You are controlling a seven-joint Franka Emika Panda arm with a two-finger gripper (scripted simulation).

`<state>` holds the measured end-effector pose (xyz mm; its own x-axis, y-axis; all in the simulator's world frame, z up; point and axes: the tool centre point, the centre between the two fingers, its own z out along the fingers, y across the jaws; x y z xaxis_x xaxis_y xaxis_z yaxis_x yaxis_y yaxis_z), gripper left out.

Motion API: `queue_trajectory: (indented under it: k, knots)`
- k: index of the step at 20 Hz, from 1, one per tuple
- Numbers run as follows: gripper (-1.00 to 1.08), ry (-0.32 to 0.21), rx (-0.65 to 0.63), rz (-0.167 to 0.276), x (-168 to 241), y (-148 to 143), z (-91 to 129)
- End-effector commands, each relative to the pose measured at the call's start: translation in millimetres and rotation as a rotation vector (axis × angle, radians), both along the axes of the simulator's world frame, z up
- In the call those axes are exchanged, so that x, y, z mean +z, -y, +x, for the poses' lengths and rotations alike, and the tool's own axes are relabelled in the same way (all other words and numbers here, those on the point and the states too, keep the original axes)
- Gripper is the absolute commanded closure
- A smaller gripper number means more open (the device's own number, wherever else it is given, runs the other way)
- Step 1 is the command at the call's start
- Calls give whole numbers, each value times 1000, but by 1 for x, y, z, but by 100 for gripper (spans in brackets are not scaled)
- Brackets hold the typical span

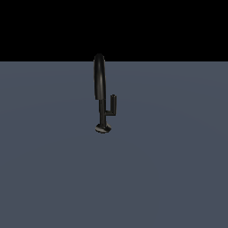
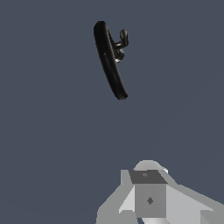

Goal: Turn on the faucet by rotating a designated handle.

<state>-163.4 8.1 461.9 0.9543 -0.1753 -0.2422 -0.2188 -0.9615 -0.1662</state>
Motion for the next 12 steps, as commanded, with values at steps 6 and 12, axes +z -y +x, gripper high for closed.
queue_trajectory:
  k: [6,12]
  knots:
    - [108,-113,-105,97,-19,-1,42]
    - [108,-206,-191,178,-39,0,75]
